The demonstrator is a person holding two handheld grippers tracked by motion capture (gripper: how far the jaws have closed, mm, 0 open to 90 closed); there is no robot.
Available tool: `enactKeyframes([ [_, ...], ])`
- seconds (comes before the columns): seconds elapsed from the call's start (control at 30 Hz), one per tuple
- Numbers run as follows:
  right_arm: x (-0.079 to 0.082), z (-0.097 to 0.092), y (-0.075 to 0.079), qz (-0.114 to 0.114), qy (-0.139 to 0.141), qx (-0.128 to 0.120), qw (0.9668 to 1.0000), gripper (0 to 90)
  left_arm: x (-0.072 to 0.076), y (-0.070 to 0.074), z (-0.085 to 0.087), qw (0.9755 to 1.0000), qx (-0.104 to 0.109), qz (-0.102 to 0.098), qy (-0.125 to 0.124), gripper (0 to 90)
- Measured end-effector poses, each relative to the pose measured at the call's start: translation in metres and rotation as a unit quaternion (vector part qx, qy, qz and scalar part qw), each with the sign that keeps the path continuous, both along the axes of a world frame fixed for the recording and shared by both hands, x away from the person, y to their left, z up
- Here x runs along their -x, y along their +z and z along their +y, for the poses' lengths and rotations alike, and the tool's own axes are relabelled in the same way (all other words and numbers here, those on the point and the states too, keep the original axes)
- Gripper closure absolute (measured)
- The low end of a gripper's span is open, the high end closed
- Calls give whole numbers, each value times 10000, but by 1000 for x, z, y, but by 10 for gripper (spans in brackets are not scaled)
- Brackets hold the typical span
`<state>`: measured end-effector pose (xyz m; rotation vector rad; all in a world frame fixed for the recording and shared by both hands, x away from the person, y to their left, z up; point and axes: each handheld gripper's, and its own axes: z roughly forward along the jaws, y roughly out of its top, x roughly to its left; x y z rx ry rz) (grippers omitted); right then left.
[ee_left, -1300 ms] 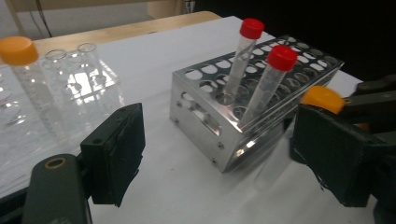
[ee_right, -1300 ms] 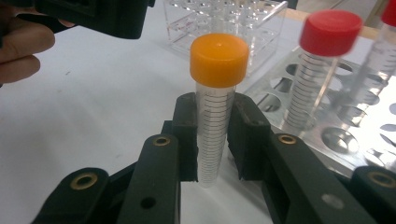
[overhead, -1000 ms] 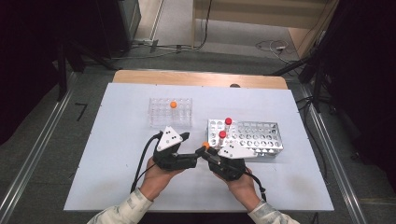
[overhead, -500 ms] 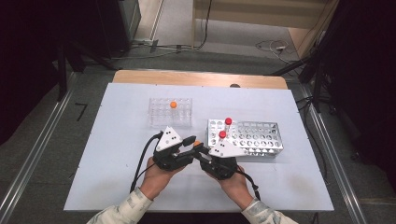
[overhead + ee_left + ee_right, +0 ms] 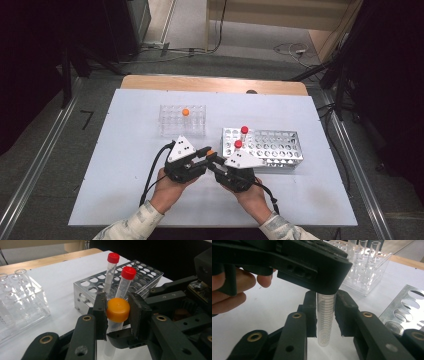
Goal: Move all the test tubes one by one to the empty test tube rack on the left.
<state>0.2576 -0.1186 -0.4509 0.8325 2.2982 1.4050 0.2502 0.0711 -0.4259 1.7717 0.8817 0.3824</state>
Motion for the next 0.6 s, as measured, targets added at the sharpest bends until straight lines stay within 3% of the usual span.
enactKeyframes([
  [0.33, 3, -7, 5, 26, 153, 120, 9998, 419, -6, 1, 9, 9999, 57, -15, 157, 700],
  [0.6, 12, -22, 14, -62, 235, 170, 9996, 354, -14, 4, 25, 9991, 118, -2, 411, 700],
])
